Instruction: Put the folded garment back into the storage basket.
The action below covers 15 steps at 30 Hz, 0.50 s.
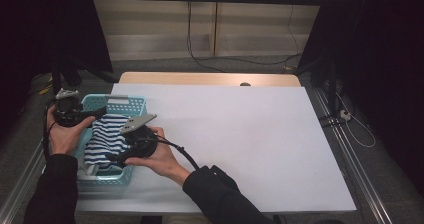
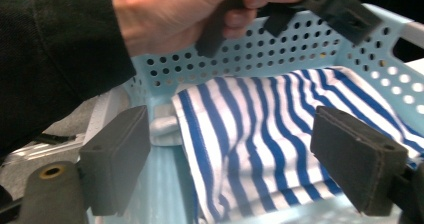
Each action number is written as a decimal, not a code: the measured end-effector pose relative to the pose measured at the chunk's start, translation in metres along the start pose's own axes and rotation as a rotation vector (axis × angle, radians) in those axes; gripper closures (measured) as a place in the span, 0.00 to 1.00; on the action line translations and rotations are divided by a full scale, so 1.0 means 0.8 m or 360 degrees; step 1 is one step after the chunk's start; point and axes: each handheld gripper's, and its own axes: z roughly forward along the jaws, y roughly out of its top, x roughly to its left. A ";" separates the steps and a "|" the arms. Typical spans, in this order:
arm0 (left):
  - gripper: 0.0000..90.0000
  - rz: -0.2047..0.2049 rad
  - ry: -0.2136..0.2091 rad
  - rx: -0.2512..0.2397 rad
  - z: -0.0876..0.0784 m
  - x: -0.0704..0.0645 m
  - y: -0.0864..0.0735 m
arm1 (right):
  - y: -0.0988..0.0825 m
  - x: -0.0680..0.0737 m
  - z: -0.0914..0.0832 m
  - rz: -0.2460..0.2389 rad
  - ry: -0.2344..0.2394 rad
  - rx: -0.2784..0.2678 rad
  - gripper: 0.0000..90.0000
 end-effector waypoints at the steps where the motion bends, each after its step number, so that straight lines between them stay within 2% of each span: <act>1: 0.08 0.0017 -0.0004 -0.0022 -0.002 0.001 0.001 | 0.000 -0.001 -0.002 0.0008 -0.0005 -0.0007 0.15; 3: 0.07 -0.0006 -0.0042 -0.0052 -0.006 0.000 0.000 | -0.001 -0.004 -0.007 0.0024 -0.0016 -0.0020 0.14; 4: 0.06 0.0029 -0.0066 -0.0062 -0.009 0.000 0.000 | -0.001 -0.005 -0.010 0.0019 -0.0024 -0.0025 0.13; 5: 0.05 0.0026 -0.0066 -0.0063 -0.011 0.000 0.000 | -0.002 -0.006 -0.013 0.0019 -0.0035 -0.0023 0.12; 8: 0.04 0.0091 -0.0082 -0.0088 -0.016 -0.002 0.000 | -0.004 -0.010 -0.020 0.0013 -0.0056 -0.0030 0.07; 10: 0.04 0.0112 -0.0088 -0.0107 -0.020 -0.003 -0.001 | -0.006 -0.012 -0.024 0.0009 -0.0082 -0.0032 0.06; 11: 0.04 0.0087 -0.0115 -0.0112 -0.023 -0.004 -0.002 | -0.008 -0.013 -0.027 0.0025 -0.0088 -0.0031 0.07; 15: 0.04 0.0096 -0.0088 -0.0160 -0.034 -0.003 -0.003 | -0.011 -0.018 -0.039 0.0042 -0.0120 -0.0052 0.07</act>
